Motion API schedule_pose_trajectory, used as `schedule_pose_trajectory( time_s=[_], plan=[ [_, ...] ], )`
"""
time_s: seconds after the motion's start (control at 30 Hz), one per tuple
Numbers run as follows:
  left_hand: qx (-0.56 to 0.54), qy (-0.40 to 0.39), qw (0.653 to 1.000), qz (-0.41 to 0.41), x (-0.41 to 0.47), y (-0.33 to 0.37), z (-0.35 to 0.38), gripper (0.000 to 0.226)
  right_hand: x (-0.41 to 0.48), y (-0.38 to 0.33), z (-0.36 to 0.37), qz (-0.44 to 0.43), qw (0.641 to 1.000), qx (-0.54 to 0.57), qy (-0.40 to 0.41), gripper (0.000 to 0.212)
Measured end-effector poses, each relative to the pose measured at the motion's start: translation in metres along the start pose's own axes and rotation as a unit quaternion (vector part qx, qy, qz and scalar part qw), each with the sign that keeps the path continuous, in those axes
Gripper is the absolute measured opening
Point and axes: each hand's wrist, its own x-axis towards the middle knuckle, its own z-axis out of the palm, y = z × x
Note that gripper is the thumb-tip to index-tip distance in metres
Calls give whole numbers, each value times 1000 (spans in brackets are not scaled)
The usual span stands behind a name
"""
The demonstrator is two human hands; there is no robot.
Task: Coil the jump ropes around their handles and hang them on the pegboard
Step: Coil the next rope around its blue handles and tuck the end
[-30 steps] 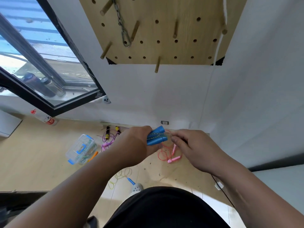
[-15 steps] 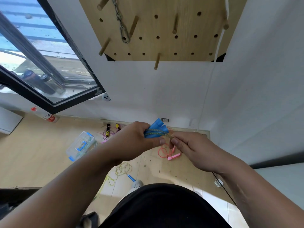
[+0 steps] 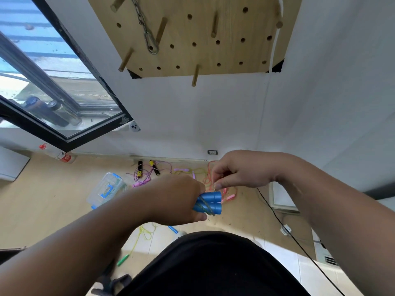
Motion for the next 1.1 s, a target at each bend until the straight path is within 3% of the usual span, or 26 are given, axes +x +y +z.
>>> schedule_pose_trajectory(
  time_s=[0.07, 0.13, 0.23, 0.43, 0.57, 0.67, 0.83, 0.97, 1.1],
  plan=[
    [53, 19, 998, -19, 6, 0, 3, 40, 5, -7, -1, 18, 998, -60, 11, 13],
    [62, 41, 995, -59, 14, -3, 3, 44, 7, -15, -1, 29, 992, -103, 74, 17],
    [-42, 80, 983, -159, 27, -11, 1, 40, 5, -25, 4, 49, 975, -111, 188, 24],
    [-256, 200, 920, -221, 39, -25, 2, 39, -10, -28, 29, 51, 930, 55, 359, 21],
    [-397, 247, 858, -214, 35, -24, 0, 44, -19, -18, 46, 45, 897, 164, 407, 19],
    [-497, 247, 813, -177, 29, -24, -5, 49, -22, -5, 53, 62, 889, 216, 398, 18],
    [-449, 182, 867, -116, 18, -11, -13, 37, -24, 15, 59, 84, 919, 182, 340, 25],
    [-378, 138, 914, -40, 11, 1, -19, 26, -23, 20, 49, 63, 951, 200, 228, 28],
    [-232, 84, 969, 32, 5, 7, -16, 28, -24, 18, 22, 19, 976, 152, 152, 29]
  ],
)
